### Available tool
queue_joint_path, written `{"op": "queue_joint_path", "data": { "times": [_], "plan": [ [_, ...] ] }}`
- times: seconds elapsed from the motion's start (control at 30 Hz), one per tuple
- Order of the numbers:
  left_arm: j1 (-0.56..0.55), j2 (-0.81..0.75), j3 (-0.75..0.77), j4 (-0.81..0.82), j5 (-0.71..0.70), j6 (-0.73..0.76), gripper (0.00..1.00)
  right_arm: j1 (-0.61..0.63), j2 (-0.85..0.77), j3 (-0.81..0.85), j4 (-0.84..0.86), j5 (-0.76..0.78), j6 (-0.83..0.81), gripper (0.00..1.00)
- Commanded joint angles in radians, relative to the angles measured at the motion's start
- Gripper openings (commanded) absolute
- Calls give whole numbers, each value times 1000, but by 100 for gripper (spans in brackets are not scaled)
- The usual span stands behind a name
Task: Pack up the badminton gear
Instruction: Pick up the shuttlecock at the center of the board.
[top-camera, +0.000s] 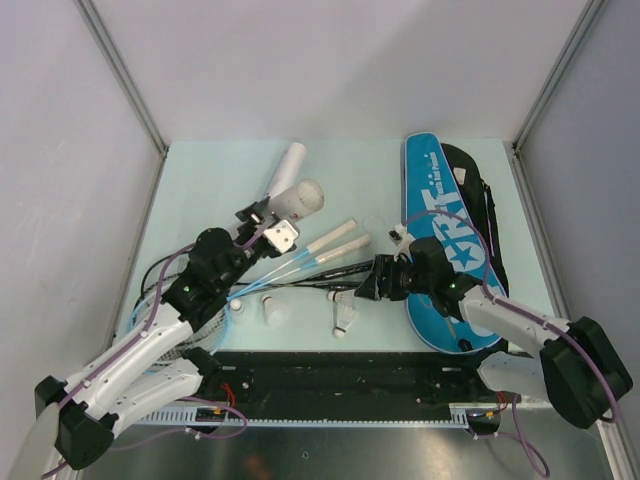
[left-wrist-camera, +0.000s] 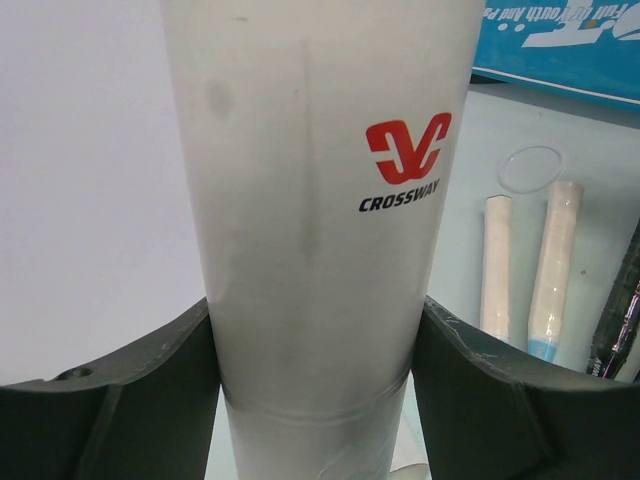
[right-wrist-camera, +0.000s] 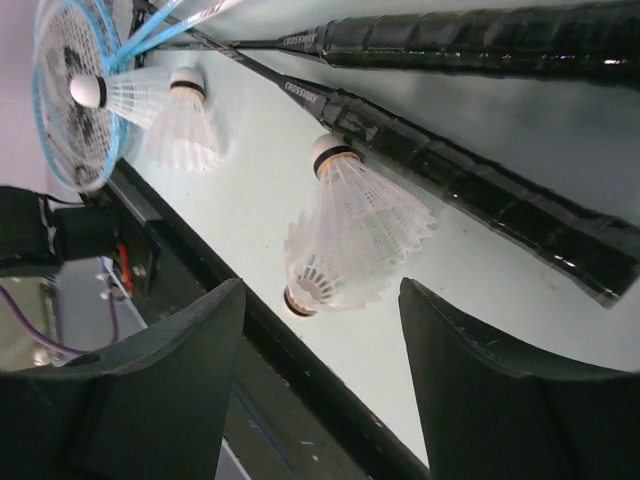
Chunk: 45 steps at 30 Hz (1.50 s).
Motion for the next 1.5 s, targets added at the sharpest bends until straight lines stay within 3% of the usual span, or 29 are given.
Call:
{"op": "queue_joint_path", "data": {
  "times": [0.0,0.2,0.3,0.33,0.57,0.6,0.67,0.7,0.77,0.83,1.0,1.17,1.2,1.27,1.47],
  "plan": [
    [-3,-29,45,72,9,-9,24,3,36,-25,173,15,244,69],
    [-4,-30,47,72,14,-13,24,40,88,-62,267,131,401,66],
    [-3,-35,45,72,13,-12,24,66,138,-64,290,174,439,54],
    [-3,-35,45,72,13,-13,24,75,149,-64,310,190,452,45],
    [-4,-39,42,74,40,-12,23,101,261,-64,445,182,487,42],
    [-4,-39,44,74,40,-9,23,105,276,-64,478,177,490,33],
    [-4,-38,44,74,38,-9,23,108,309,-62,523,158,492,25],
    [-4,-38,42,74,37,-7,23,117,313,-61,549,153,493,16],
    [-4,-36,42,74,37,-4,23,120,300,-58,563,150,492,8],
    [-4,-33,41,74,32,-3,23,124,271,-48,531,168,463,0],
    [-4,-29,41,75,38,-4,23,109,136,49,395,153,334,0],
    [-7,-29,19,74,95,24,22,25,-51,266,38,134,-144,0],
    [-7,-32,16,72,110,30,24,14,-114,327,-72,122,-203,0],
    [-7,-30,9,71,153,40,24,-15,-153,398,-133,67,-296,0],
    [-9,-16,10,51,207,56,25,-17,-171,622,-247,-31,-294,0]
  ]
}}
